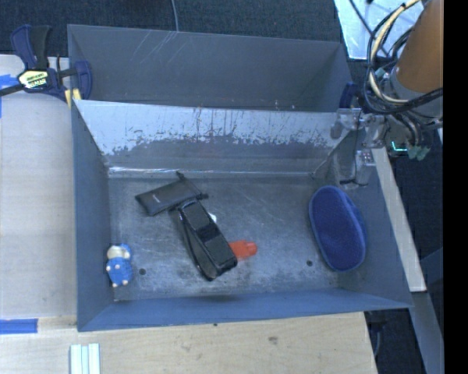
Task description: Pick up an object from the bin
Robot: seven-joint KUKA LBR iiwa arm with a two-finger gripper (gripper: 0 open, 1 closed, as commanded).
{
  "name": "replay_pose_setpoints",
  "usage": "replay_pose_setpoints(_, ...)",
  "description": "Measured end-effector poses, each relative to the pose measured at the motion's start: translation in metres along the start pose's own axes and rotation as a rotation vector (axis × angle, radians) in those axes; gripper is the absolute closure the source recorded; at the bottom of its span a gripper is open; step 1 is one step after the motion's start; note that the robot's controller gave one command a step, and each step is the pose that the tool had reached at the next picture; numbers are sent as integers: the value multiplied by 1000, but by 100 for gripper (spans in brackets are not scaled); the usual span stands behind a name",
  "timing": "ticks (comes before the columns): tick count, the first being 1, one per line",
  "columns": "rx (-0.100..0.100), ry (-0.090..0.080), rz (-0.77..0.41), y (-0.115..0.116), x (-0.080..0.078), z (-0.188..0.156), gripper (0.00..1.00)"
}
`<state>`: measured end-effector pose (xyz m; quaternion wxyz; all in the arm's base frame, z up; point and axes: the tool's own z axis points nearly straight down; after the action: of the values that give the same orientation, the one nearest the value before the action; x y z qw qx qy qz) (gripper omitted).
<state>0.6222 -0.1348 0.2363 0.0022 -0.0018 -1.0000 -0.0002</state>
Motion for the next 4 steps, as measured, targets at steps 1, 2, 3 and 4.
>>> replay_pose_setpoints(1,-18,-16,-808,-3,-6,164,0)
replay_pose_setpoints(2,-19,-20,-807,-1,-7,163,0)
replay_pose_setpoints(3,-19,-22,-805,-1,-7,162,0)
replay_pose_setpoints(4,-20,-24,-803,-1,-8,161,0)
